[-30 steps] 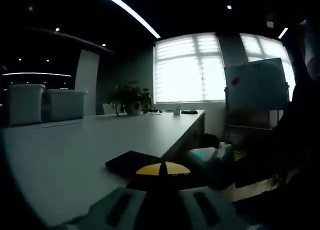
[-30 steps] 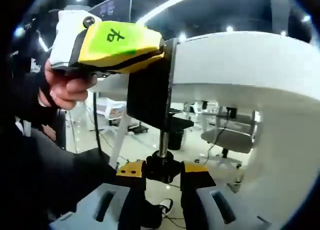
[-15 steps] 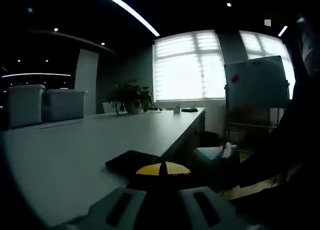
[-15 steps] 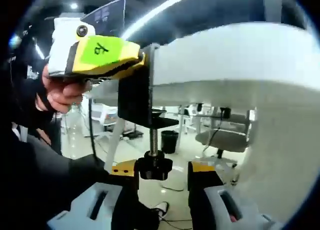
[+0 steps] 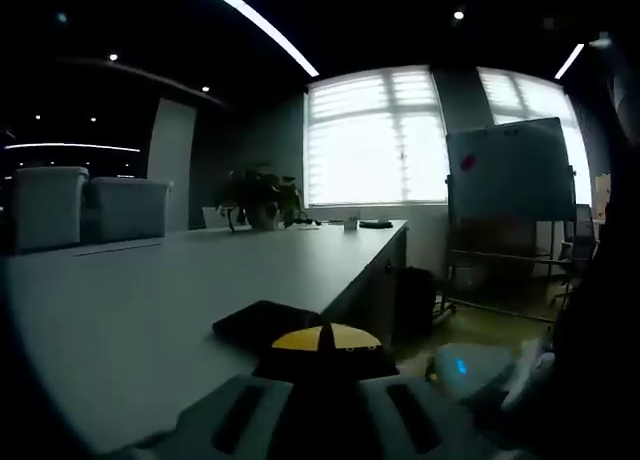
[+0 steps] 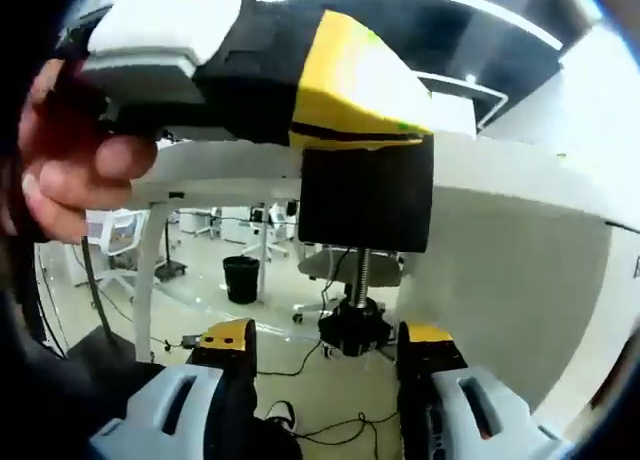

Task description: Clamp the fixed fixture on the desktop, loosen the retaining clip, secure it to the edge of the desk, and tighten the retaining clip.

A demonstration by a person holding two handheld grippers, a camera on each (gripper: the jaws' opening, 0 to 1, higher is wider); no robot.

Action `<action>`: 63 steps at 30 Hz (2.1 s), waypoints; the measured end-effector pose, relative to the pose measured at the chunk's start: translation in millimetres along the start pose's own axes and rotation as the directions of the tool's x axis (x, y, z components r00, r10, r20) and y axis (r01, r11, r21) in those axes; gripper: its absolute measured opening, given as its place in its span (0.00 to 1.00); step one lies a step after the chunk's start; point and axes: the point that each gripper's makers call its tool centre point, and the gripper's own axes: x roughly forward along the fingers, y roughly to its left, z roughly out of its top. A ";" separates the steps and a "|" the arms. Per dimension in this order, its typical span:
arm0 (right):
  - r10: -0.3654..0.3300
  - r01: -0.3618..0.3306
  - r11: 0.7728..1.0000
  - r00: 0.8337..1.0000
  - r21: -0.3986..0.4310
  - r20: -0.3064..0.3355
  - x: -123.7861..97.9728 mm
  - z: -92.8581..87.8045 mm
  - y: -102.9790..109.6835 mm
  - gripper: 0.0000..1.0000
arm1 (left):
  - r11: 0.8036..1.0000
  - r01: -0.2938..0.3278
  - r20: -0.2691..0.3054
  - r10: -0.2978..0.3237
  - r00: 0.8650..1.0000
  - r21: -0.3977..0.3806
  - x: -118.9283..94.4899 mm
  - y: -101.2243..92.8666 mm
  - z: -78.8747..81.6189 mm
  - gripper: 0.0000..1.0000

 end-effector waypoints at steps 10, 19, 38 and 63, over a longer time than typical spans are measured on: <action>0.011 -0.012 0.999 1.000 -0.052 -0.020 9.0 0.3 -11.3 0.27 | 1.000 -0.003 0.002 0.003 1.000 -0.012 -3.1 -1.4 0.4 0.01; 0.313 -0.313 0.948 0.950 -0.057 -0.009 9.7 0.5 -1.4 0.26 | 1.000 -0.007 -0.011 0.007 1.000 -0.005 -1.2 0.9 -0.6 0.01; 0.686 -0.686 0.724 0.727 -0.073 -0.025 0.5 2.2 11.5 0.28 | 1.000 -0.029 -0.040 0.029 0.999 0.001 1.0 0.6 -1.1 0.01; 0.050 -0.049 0.999 0.999 -0.019 0.004 7.2 4.6 1.5 0.44 | 1.000 0.008 -0.003 -0.008 1.000 -0.015 -0.2 4.5 0.1 0.01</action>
